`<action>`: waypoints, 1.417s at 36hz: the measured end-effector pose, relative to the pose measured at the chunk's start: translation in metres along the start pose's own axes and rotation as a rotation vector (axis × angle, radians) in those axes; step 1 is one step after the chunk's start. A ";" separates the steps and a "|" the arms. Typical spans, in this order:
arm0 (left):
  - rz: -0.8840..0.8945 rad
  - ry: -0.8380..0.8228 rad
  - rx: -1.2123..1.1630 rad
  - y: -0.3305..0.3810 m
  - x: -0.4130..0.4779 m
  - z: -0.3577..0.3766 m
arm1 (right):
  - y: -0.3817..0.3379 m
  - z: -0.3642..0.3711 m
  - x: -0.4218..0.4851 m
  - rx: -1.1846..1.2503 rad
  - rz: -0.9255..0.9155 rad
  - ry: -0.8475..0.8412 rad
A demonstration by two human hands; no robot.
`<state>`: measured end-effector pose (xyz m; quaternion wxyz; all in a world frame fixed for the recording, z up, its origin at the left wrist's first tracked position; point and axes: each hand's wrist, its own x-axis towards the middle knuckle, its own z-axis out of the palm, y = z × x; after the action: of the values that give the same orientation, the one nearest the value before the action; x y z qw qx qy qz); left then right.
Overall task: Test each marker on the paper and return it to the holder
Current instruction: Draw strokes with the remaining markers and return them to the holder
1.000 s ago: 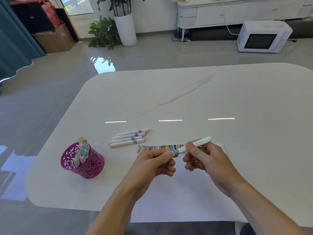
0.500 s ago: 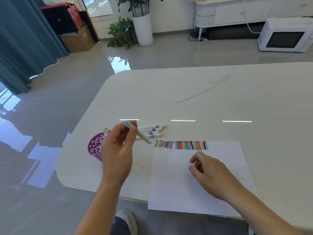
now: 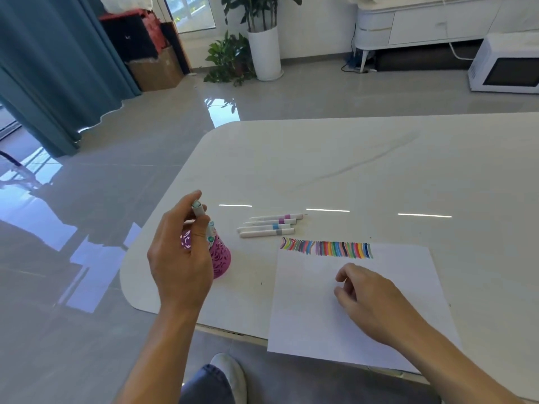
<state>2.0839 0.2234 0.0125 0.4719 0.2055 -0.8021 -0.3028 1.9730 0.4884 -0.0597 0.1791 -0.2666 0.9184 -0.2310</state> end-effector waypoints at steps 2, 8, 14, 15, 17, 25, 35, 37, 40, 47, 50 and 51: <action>0.029 -0.002 0.021 -0.001 0.000 -0.001 | 0.000 0.000 0.001 0.003 -0.002 0.002; 0.114 0.010 0.119 -0.006 0.003 -0.004 | 0.000 0.000 0.001 -0.005 -0.011 -0.003; -0.058 -0.045 0.218 -0.011 0.001 -0.004 | 0.000 0.000 0.001 -0.024 -0.024 -0.020; -0.089 -0.059 0.228 -0.013 0.001 -0.003 | 0.000 0.000 0.001 -0.026 -0.024 -0.022; -0.147 -0.091 0.258 -0.015 0.001 -0.002 | 0.000 0.000 0.002 -0.026 -0.022 -0.021; -0.272 -0.148 0.382 -0.018 -0.001 0.002 | 0.000 0.001 0.003 -0.045 -0.024 -0.025; -0.441 -0.142 0.349 -0.019 0.000 0.010 | 0.000 -0.001 0.002 -0.038 -0.026 -0.034; -0.407 -0.130 0.336 -0.017 -0.001 0.012 | 0.000 -0.001 0.002 -0.037 -0.025 -0.035; -0.285 -0.088 0.318 -0.013 -0.003 0.014 | 0.000 -0.001 0.002 -0.037 -0.022 -0.037; 0.048 -0.170 0.309 0.004 -0.011 0.039 | 0.001 -0.001 0.003 -0.020 -0.018 -0.049; 0.079 -0.305 0.282 0.009 -0.016 0.058 | 0.004 -0.003 0.004 0.011 -0.015 -0.064; 0.053 -0.374 0.282 0.008 -0.018 0.064 | 0.005 -0.004 0.005 0.036 -0.010 -0.073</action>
<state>2.0358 0.2596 -0.0172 0.2895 0.1885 -0.9151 -0.2080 1.9654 0.4911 -0.0595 0.2160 -0.2760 0.9057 -0.2386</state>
